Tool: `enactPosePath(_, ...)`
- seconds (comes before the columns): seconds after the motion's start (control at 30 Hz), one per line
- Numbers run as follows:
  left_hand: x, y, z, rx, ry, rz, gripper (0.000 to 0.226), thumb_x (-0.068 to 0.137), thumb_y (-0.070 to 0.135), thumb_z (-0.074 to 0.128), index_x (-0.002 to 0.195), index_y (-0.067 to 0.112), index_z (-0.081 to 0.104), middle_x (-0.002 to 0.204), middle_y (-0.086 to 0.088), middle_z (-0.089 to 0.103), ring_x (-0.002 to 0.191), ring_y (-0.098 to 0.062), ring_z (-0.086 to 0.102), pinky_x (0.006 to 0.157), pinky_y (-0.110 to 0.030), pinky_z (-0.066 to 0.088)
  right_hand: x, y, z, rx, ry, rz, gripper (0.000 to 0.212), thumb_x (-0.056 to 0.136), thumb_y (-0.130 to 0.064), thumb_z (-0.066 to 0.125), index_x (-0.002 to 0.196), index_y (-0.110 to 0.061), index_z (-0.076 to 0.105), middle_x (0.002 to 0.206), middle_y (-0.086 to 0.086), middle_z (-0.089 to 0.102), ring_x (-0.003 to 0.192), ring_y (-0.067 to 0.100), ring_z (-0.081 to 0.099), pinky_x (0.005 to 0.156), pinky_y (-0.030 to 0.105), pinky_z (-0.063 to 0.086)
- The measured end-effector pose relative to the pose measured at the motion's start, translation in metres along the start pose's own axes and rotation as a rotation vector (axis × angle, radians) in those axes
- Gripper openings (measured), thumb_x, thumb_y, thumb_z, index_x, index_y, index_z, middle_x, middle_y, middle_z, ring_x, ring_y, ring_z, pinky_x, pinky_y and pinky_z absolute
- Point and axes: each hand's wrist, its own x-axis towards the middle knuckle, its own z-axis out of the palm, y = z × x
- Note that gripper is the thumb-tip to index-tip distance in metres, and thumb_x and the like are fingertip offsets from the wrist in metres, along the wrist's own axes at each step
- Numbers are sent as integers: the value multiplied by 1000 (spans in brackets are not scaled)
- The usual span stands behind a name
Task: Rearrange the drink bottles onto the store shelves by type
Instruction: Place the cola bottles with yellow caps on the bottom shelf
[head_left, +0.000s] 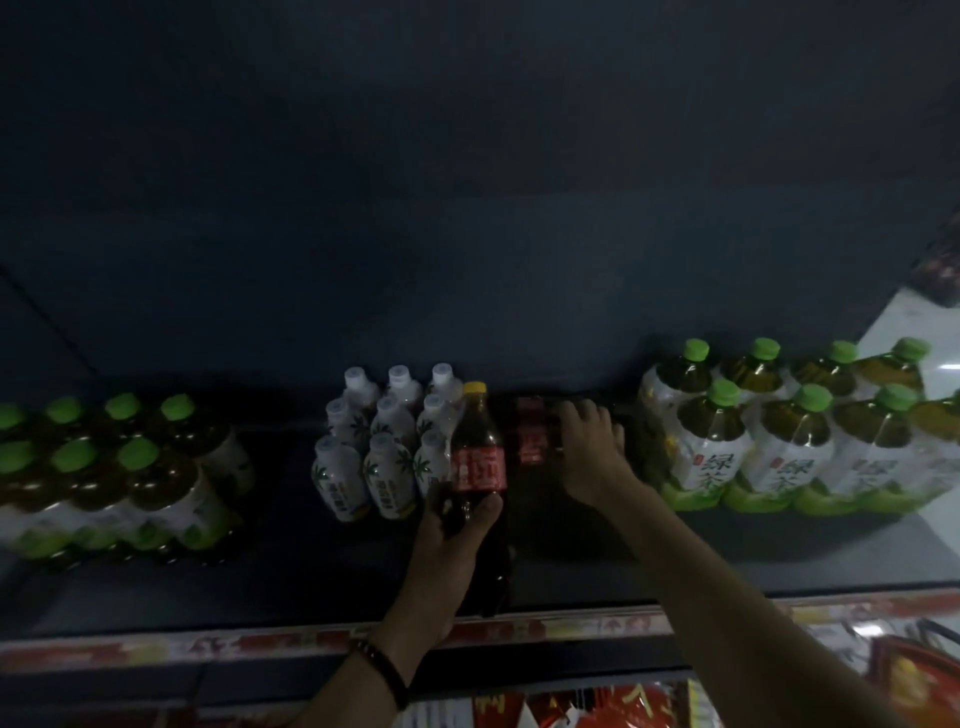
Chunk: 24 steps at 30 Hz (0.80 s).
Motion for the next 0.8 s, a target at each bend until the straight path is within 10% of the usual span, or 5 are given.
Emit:
enactPosePath(0.17,-3,14,-6,85,69,79,36,89,22,81,121,27,65,102,-8,81,87,-34,78,77,-48,66,20,5,8,-262,-228,-47,107,82,-61,77,167,-31,19,169,6,31,155,32,32,125,56,22)
enactPosePath(0.33,-6,17,-14,43,69,18,45,91,37,79,132,33,61,114,-6,80,96,-36,79,88,-55,64,8,0,14,-355,-316,-34,93,86,-62,73,160,-24,32,162,12,42,150,35,40,124,52,27)
enactPosePath(0.47,-12,23,-22,-28,-14,-83,50,90,46,77,135,29,65,123,-9,77,102,-36,77,96,-57,59,-11,6,11,122,-306,103,90,80,-51,86,153,-21,43,146,8,59,132,32,58,108,40,47)
enactPosePath(0.63,-20,28,-26,-51,-101,-135,76,69,49,90,130,11,65,112,-22,77,73,-34,71,67,-42,59,-64,5,6,759,-178,178,42,94,-40,78,128,-20,63,113,-1,75,91,10,71,66,17,52)
enactPosePath(0.8,-28,27,-21,37,-82,-67,61,67,31,95,118,9,70,94,-16,77,73,-31,75,63,-41,62,-105,-14,3,986,-101,153,30,90,-35,84,116,-29,71,100,-6,79,89,7,75,77,27,60)
